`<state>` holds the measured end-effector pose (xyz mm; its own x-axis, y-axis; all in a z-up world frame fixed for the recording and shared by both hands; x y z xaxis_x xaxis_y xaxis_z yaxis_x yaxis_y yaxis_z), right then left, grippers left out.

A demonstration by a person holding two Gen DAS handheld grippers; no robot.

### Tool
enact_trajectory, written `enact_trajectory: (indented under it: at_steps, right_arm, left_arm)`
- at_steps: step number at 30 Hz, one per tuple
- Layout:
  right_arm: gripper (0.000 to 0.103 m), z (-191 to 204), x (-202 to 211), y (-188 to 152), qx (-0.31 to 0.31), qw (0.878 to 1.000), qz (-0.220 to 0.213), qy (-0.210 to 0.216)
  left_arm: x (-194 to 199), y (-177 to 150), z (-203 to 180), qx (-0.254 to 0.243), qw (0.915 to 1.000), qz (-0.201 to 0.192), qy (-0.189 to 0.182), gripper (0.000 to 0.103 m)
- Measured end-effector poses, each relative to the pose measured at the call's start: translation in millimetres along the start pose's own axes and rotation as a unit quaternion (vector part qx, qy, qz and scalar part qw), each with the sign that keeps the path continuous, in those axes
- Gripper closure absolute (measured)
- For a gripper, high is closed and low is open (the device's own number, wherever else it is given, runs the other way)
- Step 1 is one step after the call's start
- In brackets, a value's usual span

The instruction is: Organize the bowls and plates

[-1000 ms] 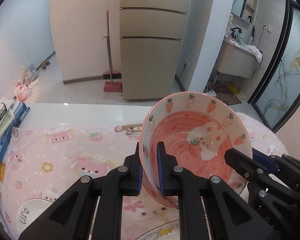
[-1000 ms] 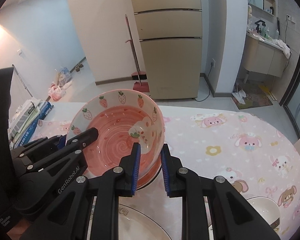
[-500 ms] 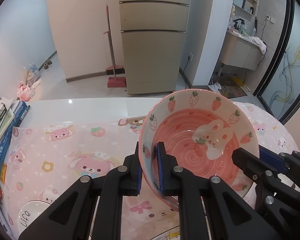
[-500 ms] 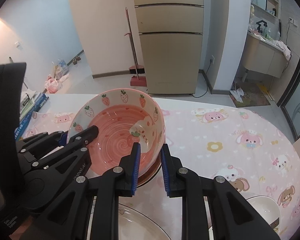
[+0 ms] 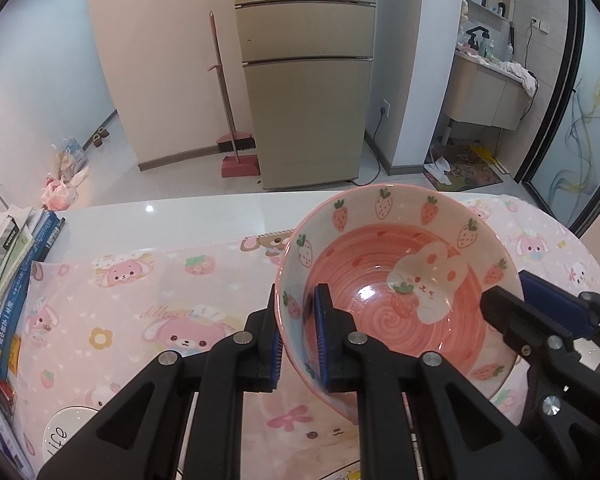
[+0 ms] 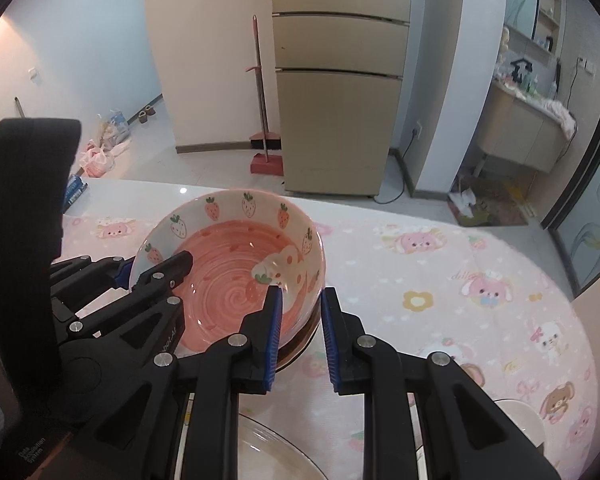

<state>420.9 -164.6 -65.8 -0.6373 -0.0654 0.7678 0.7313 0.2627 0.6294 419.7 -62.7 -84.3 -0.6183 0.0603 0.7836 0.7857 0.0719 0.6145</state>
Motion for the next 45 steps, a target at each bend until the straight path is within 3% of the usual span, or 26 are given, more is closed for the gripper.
enact_trajectory:
  at_steps: [5,18,21,22,23,25,27,29,32,34,41,45]
  right_arm:
    - [0.087,3.7,3.9,2.1,0.001,1.000,-0.009,0.021]
    - [0.087,0.1,7.6,3.3,-0.005,0.999,-0.012,0.035]
    - [0.087,-5.8,11.2,4.6,-0.010,0.999,-0.015,0.028]
    - [0.086,-8.2,13.2,5.5,-0.012,0.999,-0.018,0.025]
    - [0.085,-11.7,16.5,6.6,-0.017,0.999,-0.022,0.021]
    - [0.077,-16.6,22.1,8.5,-0.024,0.999,-0.030,0.016]
    - [0.046,-25.2,32.0,12.8,-0.037,0.998,-0.053,0.006]
    - [0.031,-36.0,44.8,17.5,-0.049,0.995,-0.085,-0.015]
    - [0.019,-49.2,59.7,22.1,-0.059,0.991,-0.117,-0.027]
    - [0.016,-61.0,72.5,24.3,-0.073,0.986,-0.143,-0.032]
    - [0.013,-83.5,108.8,27.8,-0.089,0.972,-0.212,-0.045]
    - [0.013,-87.8,128.1,29.7,-0.090,0.966,-0.234,-0.064]
  left_arm:
    - [2.4,0.9,-0.1,-0.001,0.9999,-0.007,-0.007,0.092]
    - [10.8,4.8,2.8,-0.005,0.9998,-0.018,-0.011,0.092]
    - [25.1,10.4,7.7,-0.004,0.9992,-0.039,-0.012,0.085]
    - [30.5,12.7,9.9,-0.001,0.9988,-0.047,-0.014,0.074]
    - [36.0,15.0,10.6,0.001,0.9984,-0.054,-0.017,0.056]
    - [48.2,20.8,12.8,0.002,0.9969,-0.077,-0.016,0.036]
    - [59.3,25.5,13.7,0.001,0.9950,-0.099,-0.009,0.033]
    - [70.9,30.6,12.8,0.001,0.9927,-0.121,-0.007,0.025]
    - [89.0,38.1,16.4,0.008,0.9865,-0.163,-0.016,0.013]
    - [100.8,41.9,17.9,0.010,0.9817,-0.188,-0.029,0.003]
    - [147.4,47.8,20.6,-0.011,0.9518,-0.305,-0.031,0.001]
    - [164.8,50.5,19.7,-0.015,0.9448,-0.323,-0.050,0.001]
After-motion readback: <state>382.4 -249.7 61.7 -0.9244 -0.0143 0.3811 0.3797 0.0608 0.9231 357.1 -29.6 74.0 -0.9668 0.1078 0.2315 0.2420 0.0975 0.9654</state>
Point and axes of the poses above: each gripper's, at about its wrist camera, not at the fingertips, and x roughly against the way its jaws point, z to its left, y to its top, the point moved 7 cm from there along -x, roughly the way its jaws point, and after that the axes turned 10 degrees about x, right-handed, at the moved point
